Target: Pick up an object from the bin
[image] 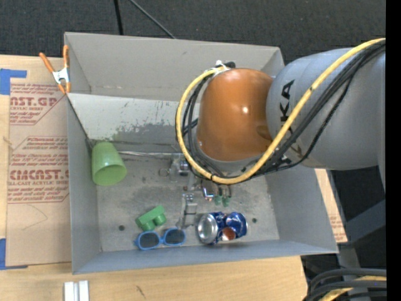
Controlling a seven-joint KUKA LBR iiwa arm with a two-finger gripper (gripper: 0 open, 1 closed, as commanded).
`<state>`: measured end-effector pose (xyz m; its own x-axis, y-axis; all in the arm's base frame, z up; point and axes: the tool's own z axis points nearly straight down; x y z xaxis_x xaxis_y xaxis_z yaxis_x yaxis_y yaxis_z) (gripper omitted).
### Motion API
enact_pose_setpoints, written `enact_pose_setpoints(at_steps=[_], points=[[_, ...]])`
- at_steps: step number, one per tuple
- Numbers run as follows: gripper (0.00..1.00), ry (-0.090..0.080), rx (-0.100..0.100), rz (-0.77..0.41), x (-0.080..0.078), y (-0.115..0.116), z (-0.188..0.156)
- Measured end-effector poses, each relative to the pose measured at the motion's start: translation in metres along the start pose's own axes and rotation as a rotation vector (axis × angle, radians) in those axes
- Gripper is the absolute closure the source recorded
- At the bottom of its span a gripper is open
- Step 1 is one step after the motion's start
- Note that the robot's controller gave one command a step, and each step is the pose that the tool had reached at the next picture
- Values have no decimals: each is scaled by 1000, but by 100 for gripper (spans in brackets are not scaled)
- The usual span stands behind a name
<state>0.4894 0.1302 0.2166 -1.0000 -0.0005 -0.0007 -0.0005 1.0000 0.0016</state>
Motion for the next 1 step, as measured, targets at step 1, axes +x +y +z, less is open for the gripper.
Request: enact_pose_setpoints(at_steps=[1], points=[[0,9,3,-71,-10,-11,151]])
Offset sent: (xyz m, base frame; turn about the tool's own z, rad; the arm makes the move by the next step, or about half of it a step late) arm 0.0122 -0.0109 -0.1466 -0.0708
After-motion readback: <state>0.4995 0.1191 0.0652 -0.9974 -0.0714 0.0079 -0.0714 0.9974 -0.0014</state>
